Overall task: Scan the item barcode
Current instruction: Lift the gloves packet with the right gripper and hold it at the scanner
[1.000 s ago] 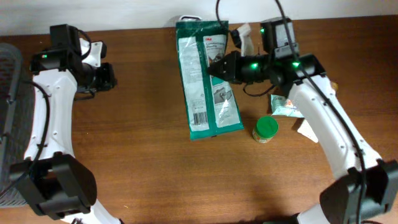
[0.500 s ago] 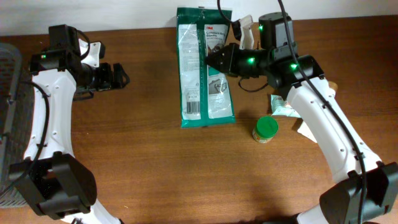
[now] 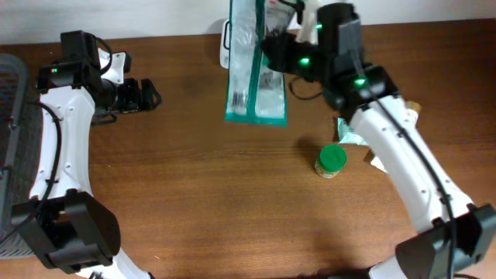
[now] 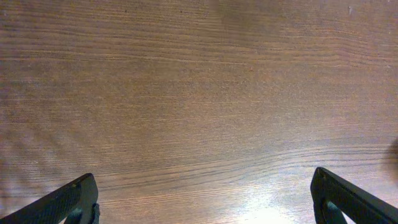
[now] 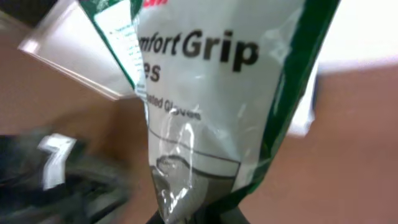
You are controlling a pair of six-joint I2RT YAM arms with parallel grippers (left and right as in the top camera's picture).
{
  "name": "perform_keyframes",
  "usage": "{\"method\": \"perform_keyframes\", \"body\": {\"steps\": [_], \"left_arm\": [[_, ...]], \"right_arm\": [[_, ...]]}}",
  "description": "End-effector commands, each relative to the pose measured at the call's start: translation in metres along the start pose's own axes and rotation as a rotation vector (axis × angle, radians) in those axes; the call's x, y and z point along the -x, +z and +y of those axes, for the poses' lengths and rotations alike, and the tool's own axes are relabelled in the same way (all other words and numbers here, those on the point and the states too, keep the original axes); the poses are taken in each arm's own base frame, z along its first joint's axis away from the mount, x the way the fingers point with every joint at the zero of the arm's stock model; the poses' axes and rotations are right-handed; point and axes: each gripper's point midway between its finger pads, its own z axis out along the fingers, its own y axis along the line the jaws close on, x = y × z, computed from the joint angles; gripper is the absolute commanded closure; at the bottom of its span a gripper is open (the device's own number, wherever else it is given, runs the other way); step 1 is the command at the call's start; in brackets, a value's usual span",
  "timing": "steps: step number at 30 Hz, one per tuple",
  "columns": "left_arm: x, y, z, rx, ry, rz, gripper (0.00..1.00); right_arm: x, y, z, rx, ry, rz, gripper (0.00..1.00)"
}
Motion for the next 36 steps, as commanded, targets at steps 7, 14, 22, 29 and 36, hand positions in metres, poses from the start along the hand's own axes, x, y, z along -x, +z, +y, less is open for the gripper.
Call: {"method": "perform_keyframes", "body": {"steps": [7,14,22,29,36], "left_arm": [[0.001,-0.001,0.001,0.004,0.001,-0.004,0.01],[0.001,-0.001,0.001,0.004,0.001,-0.004,0.01],[0.001,-0.001,0.001,0.004,0.001,-0.004,0.01],[0.001,-0.001,0.001,0.004,0.001,-0.004,0.01],[0.001,-0.001,0.001,0.004,0.001,-0.004,0.01]], "right_arm": [[0.042,0.109,0.001,-0.283,-0.949,-0.496,0.96],[0.014,0.157,-0.021,-0.208,-1.157,-0.700,0.95],[0.022,0.161,-0.026,-0.154,-1.185,-0.749,0.96],[0.028,0.191,-0.016,-0.103,-1.278,-0.731,0.96],[0.005,0.209,-0.019,-0.063,-1.399,-0.629,0.95]]}}
